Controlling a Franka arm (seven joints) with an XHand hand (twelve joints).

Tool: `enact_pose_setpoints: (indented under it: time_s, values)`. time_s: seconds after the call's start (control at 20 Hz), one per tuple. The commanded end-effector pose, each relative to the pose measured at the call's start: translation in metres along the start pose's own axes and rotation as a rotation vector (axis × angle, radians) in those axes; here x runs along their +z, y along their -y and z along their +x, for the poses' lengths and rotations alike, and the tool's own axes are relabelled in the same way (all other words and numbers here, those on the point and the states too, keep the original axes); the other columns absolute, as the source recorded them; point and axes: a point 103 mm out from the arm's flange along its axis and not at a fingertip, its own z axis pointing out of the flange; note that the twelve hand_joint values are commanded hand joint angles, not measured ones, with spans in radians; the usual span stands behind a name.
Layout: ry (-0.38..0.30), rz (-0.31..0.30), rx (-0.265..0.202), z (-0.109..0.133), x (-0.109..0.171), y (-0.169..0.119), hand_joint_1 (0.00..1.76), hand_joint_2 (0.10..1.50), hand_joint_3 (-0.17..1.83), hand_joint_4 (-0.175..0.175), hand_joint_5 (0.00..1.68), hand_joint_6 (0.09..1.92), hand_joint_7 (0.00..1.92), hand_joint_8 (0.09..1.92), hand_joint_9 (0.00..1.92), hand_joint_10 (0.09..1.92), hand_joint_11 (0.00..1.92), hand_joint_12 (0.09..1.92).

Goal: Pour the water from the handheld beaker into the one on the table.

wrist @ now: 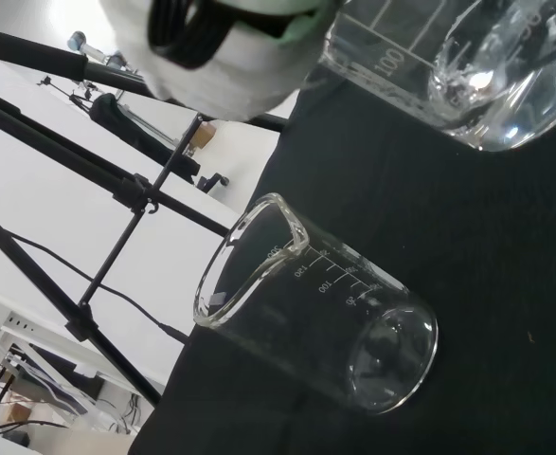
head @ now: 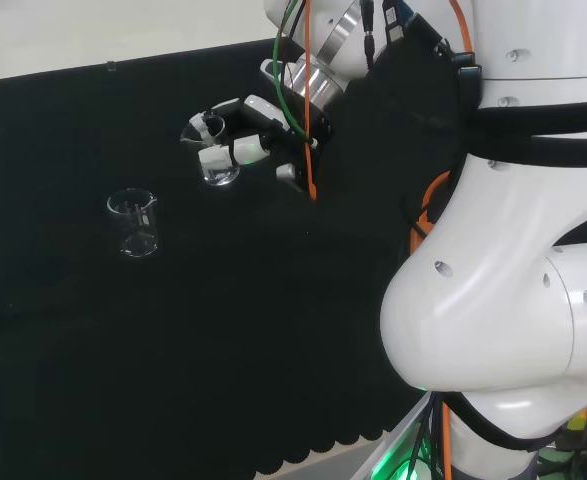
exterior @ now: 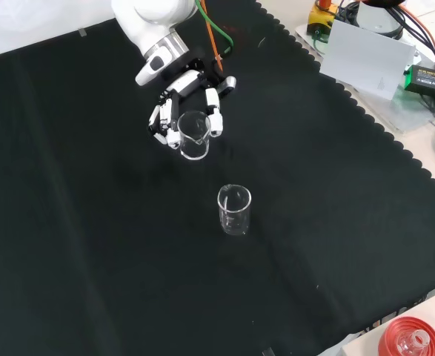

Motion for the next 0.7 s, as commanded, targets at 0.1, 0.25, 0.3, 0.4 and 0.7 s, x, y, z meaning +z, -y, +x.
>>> enact_pose_setpoints:
  time_s: [0.1,0.25,0.3,0.4,0.7]
  values:
    - [0.007,0.003,0.004,0.001,-0.002,0.004,1.28,1.05,-0.17,0.036,1.22,0.68,1.54,0.09,1.02,0.59,0.38,1.23]
    - [0.017,0.01,0.009,0.002,-0.004,0.005,1.28,1.05,-0.17,0.036,1.22,0.68,1.55,0.09,1.02,0.59,0.39,1.23]
    - [0.024,0.013,0.012,0.002,-0.005,0.006,1.28,1.05,-0.17,0.036,1.22,0.68,1.55,0.09,1.02,0.59,0.39,1.23]
    - [0.041,0.022,0.013,0.004,-0.007,0.006,1.28,1.05,-0.17,0.036,1.22,0.68,1.55,0.09,1.02,0.59,0.39,1.23]
    - [0.09,0.054,0.016,0.015,-0.009,0.008,1.28,1.05,-0.17,0.031,1.21,0.68,1.55,0.09,1.02,0.59,0.39,1.23]
